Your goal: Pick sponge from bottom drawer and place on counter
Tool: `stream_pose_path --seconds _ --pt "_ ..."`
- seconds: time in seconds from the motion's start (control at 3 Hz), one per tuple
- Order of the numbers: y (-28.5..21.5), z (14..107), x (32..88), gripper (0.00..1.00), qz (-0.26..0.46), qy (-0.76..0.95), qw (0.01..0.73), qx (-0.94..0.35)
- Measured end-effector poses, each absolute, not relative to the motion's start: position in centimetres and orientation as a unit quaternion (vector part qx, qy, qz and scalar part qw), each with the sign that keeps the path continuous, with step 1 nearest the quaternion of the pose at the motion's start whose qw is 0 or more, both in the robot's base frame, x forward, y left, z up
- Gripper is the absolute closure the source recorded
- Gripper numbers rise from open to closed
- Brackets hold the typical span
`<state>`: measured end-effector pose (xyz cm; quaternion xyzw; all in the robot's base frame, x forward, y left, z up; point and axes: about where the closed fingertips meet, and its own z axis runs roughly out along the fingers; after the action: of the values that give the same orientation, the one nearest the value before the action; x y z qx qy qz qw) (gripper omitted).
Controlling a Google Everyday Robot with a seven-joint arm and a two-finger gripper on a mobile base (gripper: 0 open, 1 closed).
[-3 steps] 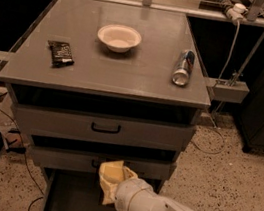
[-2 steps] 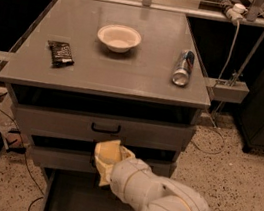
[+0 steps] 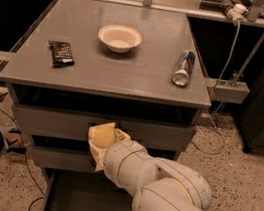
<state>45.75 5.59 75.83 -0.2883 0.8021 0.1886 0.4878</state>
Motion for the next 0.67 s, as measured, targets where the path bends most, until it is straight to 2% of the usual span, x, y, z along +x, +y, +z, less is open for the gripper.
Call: stream_pose_path --seconds 0.67 --pt "5.1 81.9 49.1 1.00 0.143 0.778 0.520 -0.322"
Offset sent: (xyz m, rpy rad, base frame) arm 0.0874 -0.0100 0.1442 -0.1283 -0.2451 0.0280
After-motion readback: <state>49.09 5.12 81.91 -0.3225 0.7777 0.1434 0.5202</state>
